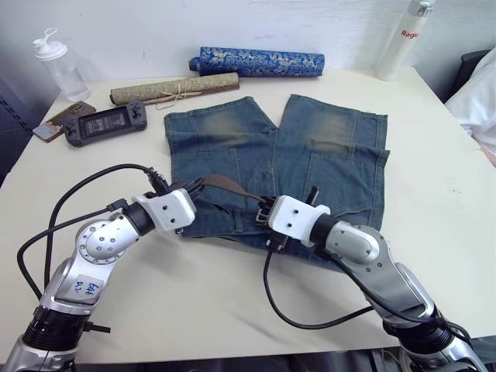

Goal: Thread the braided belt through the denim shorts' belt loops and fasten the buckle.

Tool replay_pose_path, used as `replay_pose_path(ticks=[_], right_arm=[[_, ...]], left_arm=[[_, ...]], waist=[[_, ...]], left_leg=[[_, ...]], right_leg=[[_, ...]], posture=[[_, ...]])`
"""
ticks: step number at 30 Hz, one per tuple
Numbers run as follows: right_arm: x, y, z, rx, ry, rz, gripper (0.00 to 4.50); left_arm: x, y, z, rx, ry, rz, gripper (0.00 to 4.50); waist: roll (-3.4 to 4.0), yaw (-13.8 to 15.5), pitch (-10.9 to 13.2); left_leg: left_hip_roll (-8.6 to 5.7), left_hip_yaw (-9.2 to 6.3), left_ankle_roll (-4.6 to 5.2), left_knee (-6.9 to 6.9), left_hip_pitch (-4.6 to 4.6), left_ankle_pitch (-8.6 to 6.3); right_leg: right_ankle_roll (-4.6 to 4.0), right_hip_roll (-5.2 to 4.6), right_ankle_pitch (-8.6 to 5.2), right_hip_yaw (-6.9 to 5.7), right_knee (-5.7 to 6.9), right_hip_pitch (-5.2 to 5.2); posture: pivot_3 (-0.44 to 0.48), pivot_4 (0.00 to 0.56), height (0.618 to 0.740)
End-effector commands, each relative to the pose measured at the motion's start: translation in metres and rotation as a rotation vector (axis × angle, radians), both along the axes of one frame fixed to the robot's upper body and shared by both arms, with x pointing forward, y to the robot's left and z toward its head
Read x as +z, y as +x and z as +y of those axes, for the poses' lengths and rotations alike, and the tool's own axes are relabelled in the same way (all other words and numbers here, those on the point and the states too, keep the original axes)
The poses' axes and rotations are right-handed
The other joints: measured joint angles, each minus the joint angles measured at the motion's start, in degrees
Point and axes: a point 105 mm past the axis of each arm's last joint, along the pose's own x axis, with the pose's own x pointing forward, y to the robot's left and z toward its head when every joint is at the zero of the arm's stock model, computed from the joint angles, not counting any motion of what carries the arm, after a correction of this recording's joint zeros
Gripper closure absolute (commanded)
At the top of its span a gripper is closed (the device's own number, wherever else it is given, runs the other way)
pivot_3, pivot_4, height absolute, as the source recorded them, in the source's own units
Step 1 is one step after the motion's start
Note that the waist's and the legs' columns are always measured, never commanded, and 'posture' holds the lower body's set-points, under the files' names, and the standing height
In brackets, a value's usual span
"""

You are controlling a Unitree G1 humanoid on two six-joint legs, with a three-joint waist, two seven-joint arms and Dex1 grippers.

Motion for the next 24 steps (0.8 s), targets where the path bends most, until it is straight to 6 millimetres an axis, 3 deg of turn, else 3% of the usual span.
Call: replay_pose_path(ticks=[1, 7, 11, 13, 15, 18, 21, 24], right_arm=[[0.012, 0.002, 0.000, -0.001, -0.048, -0.122, 4.50], [0.015, 0.006, 0.004, 0.006, -0.111, -0.271, 4.50], [0.014, 0.009, 0.011, 0.020, -0.131, -0.340, 4.50], [0.010, 0.012, 0.018, 0.026, -0.156, -0.377, 4.50], [0.009, 0.015, 0.024, 0.017, -0.151, -0.397, 4.50], [0.009, 0.017, 0.031, 0.022, -0.149, -0.427, 4.50], [0.014, 0.018, 0.035, 0.026, -0.141, -0.466, 4.50], [0.020, 0.018, 0.037, 0.037, -0.145, -0.533, 4.50]], left_arm=[[0.015, -0.005, 0.008, 0.030, -0.173, 0.029, 3.72], [0.027, -0.016, 0.023, -0.009, -0.626, 0.394, 1.21], [0.046, -0.030, 0.032, -0.128, -0.901, 0.621, 1.21], [0.054, -0.051, 0.025, -0.315, -1.062, 0.801, 1.21], [0.042, -0.072, 0.013, -0.411, -1.164, 0.975, 1.21], [0.020, -0.091, -0.004, -0.409, -1.198, 1.151, 1.21], [0.010, -0.085, -0.020, -0.357, -1.381, 1.252, 1.21], [0.004, -0.057, -0.035, -0.258, -1.608, 1.271, 1.21]], waist=[[0.00, -0.08, 0.00], [-0.02, -0.55, -0.01], [-0.05, -1.31, -0.03], [-0.09, -1.59, -0.05], [-0.06, -1.85, -0.08], [-0.05, -2.56, -0.11], [-0.07, -2.04, -0.12], [-0.05, -0.62, -0.12]], left_leg=[[-0.02, -0.03, 0.00, 0.01, -0.01, 0.01], [-0.03, -0.23, -0.19, -0.02, -0.01, 0.15], [-0.02, -0.37, -0.46, -0.04, -0.01, 0.30], [-0.01, -0.40, -0.51, -0.03, -0.01, 0.33], [0.26, -0.42, -0.54, -0.01, -0.02, 0.34], [0.25, -0.32, -0.54, 0.03, 0.00, 0.30], [0.25, -0.36, -0.56, 0.37, -0.13, 0.26], [0.24, -0.34, -0.33, 0.96, -0.18, 0.00]], right_leg=[[0.00, 0.00, 0.00, -0.01, 0.00, 0.01], [-0.02, 0.01, -0.01, -0.09, 0.08, 0.00], [-0.08, 0.01, -0.04, -0.17, 0.13, 0.01], [-0.12, 0.01, -0.07, -0.16, 0.16, -0.01], [-0.21, 0.01, -0.11, -0.18, 0.22, -0.05], [-0.29, -0.01, -0.15, -0.05, 0.26, -0.07], [-0.34, 0.02, -0.18, -0.07, 0.50, -0.10], [-0.53, 0.04, -0.29, -0.07, 0.88, -0.07]], posture=[[0.000, 0.150, 0.637], [0.000, 0.150, 0.637], [0.000, 0.150, 0.637], [0.000, 0.150, 0.637], [0.000, 0.150, 0.637], [0.000, 0.150, 0.637], [0.000, 0.150, 0.637], [0.000, 0.150, 0.637]])
